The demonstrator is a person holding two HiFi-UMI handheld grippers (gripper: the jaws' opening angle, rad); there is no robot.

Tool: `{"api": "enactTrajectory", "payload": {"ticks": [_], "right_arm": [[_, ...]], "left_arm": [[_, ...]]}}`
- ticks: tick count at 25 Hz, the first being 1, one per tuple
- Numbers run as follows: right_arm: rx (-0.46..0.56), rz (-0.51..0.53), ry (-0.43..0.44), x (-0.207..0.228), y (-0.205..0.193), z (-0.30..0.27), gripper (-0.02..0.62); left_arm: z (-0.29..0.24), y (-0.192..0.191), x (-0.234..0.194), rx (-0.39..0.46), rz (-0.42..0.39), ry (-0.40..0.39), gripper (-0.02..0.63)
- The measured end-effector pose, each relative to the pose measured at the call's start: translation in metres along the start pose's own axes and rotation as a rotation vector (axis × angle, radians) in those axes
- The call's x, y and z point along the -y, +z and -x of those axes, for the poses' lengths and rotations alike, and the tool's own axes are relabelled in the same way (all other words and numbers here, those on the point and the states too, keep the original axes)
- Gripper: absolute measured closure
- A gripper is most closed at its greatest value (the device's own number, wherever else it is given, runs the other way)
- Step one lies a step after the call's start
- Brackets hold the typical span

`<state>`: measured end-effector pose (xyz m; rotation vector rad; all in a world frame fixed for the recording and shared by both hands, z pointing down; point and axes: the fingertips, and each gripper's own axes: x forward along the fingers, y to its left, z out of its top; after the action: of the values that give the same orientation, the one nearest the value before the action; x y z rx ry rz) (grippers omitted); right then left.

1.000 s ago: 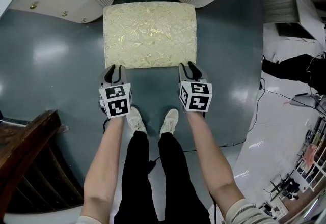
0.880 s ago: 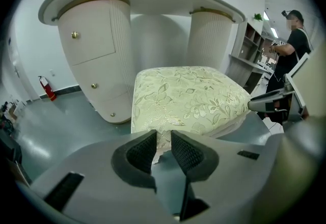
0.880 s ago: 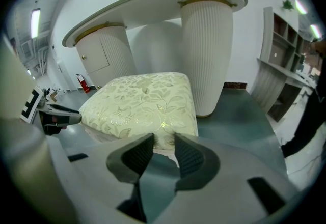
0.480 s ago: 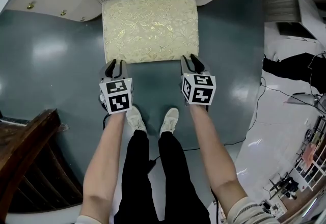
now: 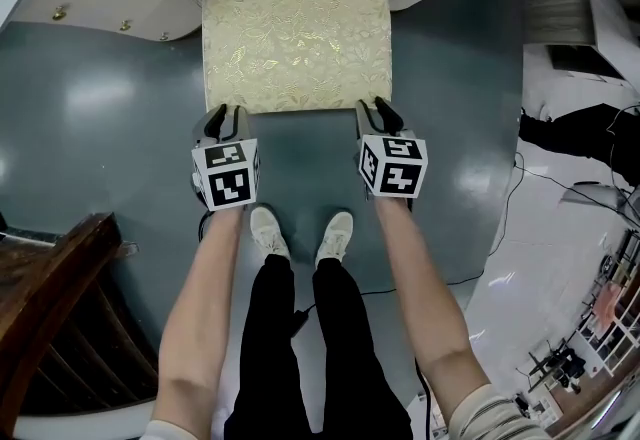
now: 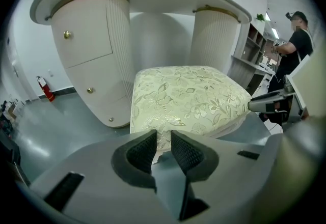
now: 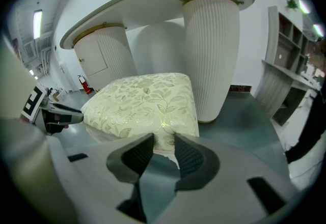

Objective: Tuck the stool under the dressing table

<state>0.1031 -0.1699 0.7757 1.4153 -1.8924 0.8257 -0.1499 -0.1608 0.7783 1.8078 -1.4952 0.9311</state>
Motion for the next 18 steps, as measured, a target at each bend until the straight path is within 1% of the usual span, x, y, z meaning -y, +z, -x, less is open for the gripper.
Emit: {"api": "enactTrajectory", "payload": {"ticks": [5, 12, 18], "right_arm": [[0.002, 0.010, -0.010, 0.005, 0.010, -0.007, 0.471], [-0.009, 0.011, 0.000, 0.010, 0.028, -0.021, 0.471], [-0.024, 0.018, 0.002, 0.012, 0.037, -0.029, 0.471]], "left_arm": [[-0.005, 0.007, 0.002, 0.013, 0.001, -0.009, 0.528], [-0.018, 0.021, -0.002, -0.010, 0.015, -0.012, 0.528], [-0.026, 0.030, -0.004, -0.025, -0.001, -0.015, 0.528]]}}
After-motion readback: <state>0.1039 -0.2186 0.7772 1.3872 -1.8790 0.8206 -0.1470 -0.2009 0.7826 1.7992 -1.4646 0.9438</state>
